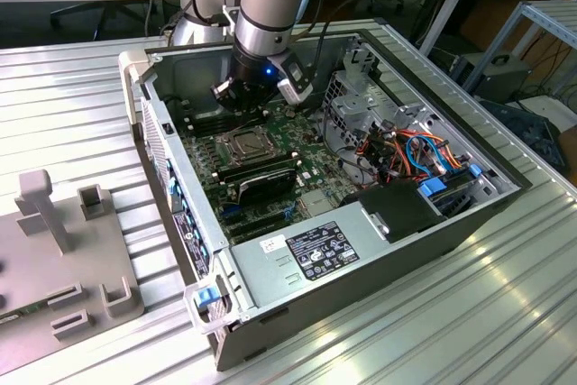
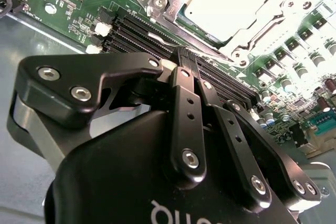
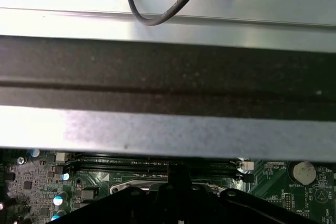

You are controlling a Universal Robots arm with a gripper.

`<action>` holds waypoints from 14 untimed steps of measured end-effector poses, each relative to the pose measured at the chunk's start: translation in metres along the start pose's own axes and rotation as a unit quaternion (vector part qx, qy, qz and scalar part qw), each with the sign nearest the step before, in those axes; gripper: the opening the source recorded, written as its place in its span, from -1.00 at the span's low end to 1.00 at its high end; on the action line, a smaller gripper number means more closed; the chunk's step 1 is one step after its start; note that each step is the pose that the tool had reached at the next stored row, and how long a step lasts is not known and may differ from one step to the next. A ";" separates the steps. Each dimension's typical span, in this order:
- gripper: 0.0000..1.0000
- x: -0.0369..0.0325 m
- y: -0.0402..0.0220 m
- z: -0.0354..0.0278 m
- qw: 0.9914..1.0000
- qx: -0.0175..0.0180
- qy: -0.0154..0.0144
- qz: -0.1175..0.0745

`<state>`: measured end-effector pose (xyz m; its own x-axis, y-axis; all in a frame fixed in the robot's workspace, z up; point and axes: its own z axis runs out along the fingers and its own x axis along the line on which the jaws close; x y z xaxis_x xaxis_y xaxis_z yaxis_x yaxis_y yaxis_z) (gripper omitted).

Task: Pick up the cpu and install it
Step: 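Install the first cpu locking lever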

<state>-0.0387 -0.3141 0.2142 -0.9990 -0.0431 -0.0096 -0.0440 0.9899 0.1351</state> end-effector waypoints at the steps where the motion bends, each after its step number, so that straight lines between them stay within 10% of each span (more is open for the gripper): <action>1: -0.79 0.0000 -0.0001 0.0004 1.000 0.000 0.000 0.000; 14: -0.79 -0.0009 -0.0007 0.0040 1.000 0.000 0.000 0.000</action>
<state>-0.0378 -0.3142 0.2101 -0.9990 -0.0431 -0.0094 -0.0440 0.9899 0.1347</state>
